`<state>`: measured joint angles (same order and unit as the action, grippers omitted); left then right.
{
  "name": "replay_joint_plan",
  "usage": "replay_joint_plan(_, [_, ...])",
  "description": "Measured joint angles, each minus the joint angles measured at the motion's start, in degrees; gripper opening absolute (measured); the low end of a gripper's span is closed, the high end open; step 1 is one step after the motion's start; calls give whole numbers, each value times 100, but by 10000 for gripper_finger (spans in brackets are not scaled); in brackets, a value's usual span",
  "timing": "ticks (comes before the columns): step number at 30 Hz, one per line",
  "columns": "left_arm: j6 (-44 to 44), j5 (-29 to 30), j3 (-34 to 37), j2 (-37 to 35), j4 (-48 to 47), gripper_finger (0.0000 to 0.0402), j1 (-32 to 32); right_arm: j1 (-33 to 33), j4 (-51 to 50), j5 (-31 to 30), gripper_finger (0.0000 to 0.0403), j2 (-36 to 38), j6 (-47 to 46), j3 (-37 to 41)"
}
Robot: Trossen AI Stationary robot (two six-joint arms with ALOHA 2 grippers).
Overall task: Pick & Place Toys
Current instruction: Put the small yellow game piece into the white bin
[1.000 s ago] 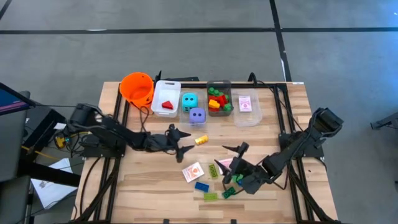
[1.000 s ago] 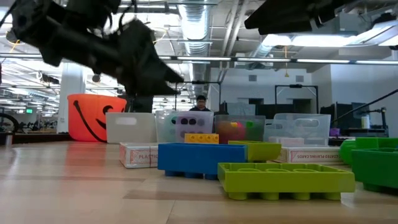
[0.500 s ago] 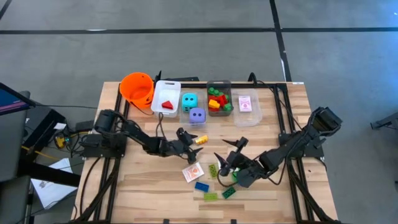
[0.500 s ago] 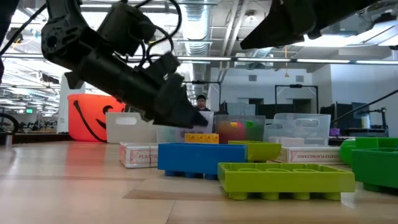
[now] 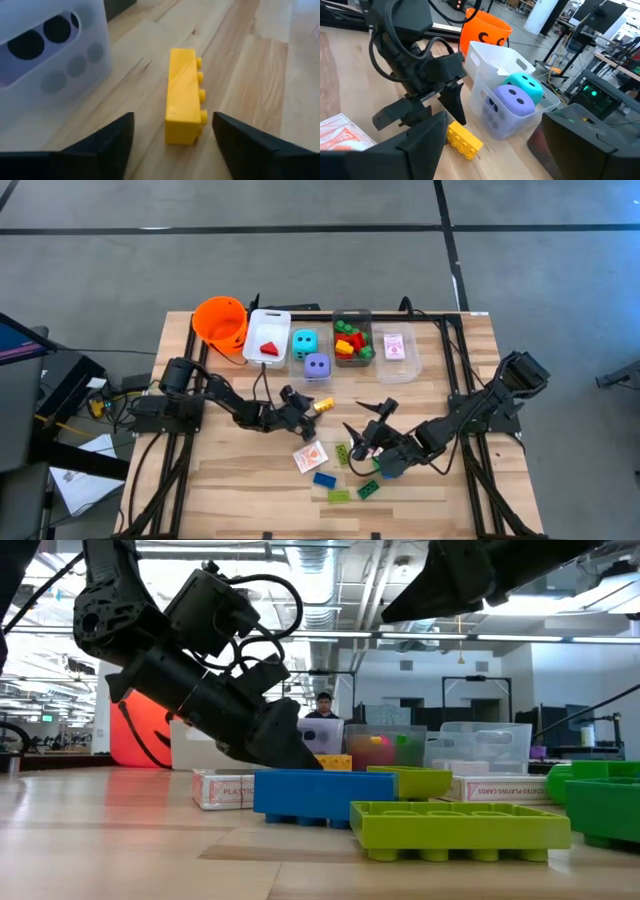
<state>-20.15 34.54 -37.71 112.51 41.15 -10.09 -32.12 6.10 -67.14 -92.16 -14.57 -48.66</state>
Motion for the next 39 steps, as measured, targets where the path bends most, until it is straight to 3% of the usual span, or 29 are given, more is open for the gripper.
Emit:
replay_joint_plan(8, [-36,-2,0,0,22,83,0,2,22,25,317,0,-1,0])
replay_joint_plan(15, [2,-42,0,-92,892,83,-23,-70,111,27,318,0,-46,0])
replay_joint_plan(22, [1007,203,-11,-1341,846,83,-64,-201,350,38,317,0,-48,0])
replay_joint_plan(27, [1653,1372,-7,-2777,-469,83,-87,-236,360,146,317,0,-194,0])
replay_joint_plan(32, [1463,2710,-7,-4040,-2428,83,-85,-236,348,251,317,0,-307,0])
replay_joint_plan(39, [511,3297,-4,-4970,-4357,83,4,-236,340,297,317,0,-501,0])
